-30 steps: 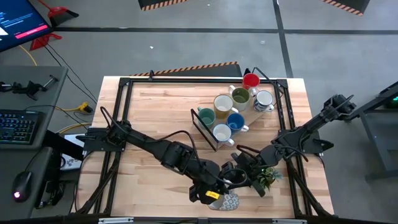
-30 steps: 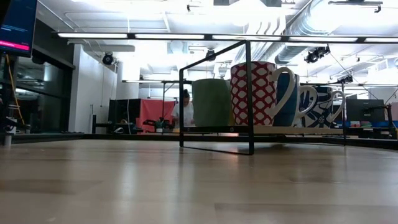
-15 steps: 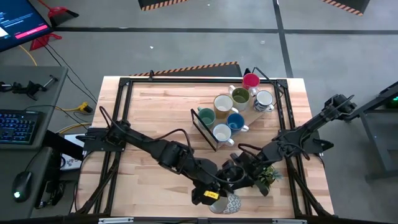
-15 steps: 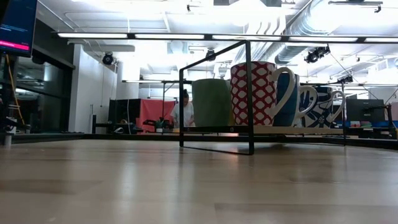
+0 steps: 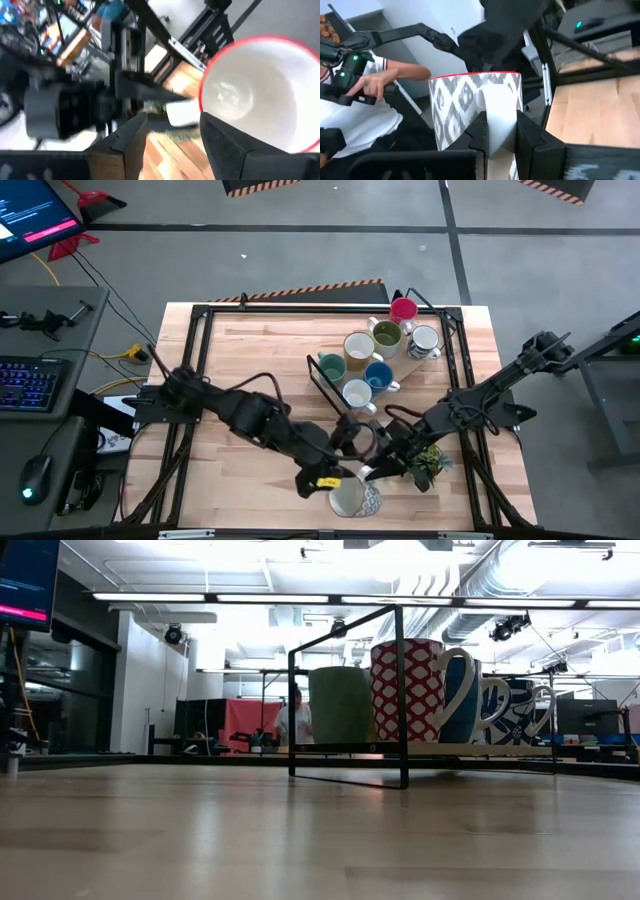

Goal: Place coffee mugs
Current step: Put the gray patterned mug on the shelf

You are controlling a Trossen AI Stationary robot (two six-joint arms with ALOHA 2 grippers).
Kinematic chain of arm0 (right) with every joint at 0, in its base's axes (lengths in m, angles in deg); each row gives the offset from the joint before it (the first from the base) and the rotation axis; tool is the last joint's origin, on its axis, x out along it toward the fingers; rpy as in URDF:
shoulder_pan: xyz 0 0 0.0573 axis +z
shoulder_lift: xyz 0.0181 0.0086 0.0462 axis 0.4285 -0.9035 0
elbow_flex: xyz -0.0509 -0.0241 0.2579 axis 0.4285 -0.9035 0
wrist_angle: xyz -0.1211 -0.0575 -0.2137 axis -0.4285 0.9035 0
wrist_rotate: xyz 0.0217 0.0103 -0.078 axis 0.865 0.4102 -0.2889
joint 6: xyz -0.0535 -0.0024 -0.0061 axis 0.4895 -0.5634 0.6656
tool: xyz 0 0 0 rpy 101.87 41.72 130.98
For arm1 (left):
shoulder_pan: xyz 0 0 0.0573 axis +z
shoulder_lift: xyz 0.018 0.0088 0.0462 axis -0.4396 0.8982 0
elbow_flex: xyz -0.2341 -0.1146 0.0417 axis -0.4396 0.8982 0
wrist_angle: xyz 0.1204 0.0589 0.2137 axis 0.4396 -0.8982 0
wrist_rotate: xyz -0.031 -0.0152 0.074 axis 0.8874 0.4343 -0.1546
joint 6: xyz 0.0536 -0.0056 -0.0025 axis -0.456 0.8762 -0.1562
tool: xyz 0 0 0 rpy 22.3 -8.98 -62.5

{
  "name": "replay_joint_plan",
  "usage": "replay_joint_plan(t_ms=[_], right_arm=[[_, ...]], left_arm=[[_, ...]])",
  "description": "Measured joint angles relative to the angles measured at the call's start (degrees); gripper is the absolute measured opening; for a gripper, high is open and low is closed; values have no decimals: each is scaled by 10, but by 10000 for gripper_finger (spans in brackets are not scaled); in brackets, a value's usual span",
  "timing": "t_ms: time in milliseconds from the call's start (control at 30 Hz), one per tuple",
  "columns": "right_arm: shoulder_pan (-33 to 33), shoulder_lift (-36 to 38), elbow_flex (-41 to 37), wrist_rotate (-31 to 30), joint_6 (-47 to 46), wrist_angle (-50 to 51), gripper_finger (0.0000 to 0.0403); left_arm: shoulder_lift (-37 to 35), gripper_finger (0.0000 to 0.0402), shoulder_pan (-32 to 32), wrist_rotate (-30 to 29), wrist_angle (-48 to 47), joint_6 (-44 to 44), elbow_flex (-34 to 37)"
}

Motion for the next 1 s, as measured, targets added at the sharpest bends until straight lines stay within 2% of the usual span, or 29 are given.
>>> replay_joint_plan(t_ms=[233,467,600,767,900,1000], right_arm=[[0,0,0,-64,49,-10,26],[0,9,48,-192,199,16,26],[8,26,96,-336,290,86,26],[16,35,180,-575,405,143,26],[19,35,251,-765,508,152,26],[19,35,299,-890,578,150,26]], left_arm=[[-46,177,-23,-38,-84,64,1],[-117,177,-66,-92,-172,213,1],[-136,177,-88,-110,-235,308,0],[-138,177,-104,-116,-339,401,3],[-135,177,-103,-102,-366,420,40],[-135,177,-96,-55,-364,417,88]])
